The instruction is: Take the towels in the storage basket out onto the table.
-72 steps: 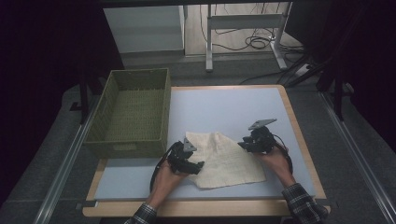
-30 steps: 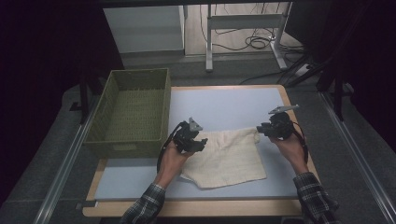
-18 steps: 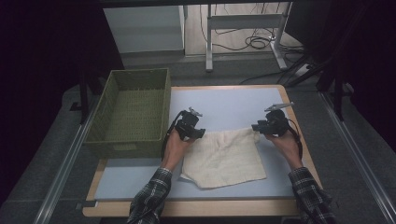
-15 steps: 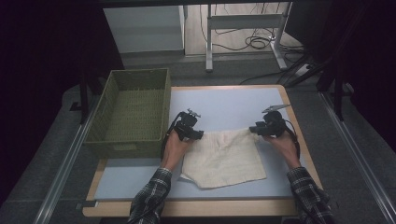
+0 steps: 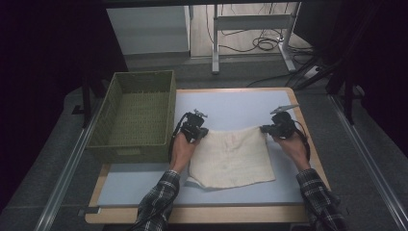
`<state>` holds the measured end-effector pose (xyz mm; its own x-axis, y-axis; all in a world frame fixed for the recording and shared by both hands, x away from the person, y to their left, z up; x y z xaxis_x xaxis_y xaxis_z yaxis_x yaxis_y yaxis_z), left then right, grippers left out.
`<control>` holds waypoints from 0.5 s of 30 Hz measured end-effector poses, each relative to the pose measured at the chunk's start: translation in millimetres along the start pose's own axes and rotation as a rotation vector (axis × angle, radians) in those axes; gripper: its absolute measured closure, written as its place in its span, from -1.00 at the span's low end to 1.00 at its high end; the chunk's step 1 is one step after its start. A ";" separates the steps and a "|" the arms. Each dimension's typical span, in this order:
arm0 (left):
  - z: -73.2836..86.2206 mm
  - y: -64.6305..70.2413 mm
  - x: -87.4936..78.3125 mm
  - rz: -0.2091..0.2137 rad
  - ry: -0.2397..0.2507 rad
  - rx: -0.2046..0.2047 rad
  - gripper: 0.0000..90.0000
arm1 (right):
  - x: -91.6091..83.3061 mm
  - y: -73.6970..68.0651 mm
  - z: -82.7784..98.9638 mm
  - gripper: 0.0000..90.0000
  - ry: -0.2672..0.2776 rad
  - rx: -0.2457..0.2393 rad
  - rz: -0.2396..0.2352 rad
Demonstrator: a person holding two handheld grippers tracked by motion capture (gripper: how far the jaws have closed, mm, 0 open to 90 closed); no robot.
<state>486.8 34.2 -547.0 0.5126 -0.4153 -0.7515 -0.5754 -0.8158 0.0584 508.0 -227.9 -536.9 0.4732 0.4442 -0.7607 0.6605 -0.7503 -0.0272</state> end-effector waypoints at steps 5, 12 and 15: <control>-29.2 2.7 -29.8 -0.082 0.181 0.035 0.85 | -31.4 5.2 -30.7 0.85 0.146 -0.005 0.051; 1.8 12.8 -11.6 -0.048 0.030 0.028 0.11 | -27.6 13.0 -5.1 0.46 0.079 0.029 0.067; 21.2 25.3 -16.0 0.027 0.003 0.023 0.08 | -28.6 6.1 20.5 0.46 0.036 0.043 0.030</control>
<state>450.6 28.8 -547.5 0.4985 -0.4381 -0.7480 -0.6034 -0.7949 0.0634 486.5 -255.3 -528.6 0.5135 0.4377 -0.7380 0.6202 -0.7837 -0.0333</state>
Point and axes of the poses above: each handheld gripper's, and its own axes: x roughly forward along the jaws, z roughly out of its underside, y roughly to its right, the point moved 8 cm from there along x, roughly forward along the jaws, and after that the axes turned 3 degrees about -y, right-handed, at the moved point
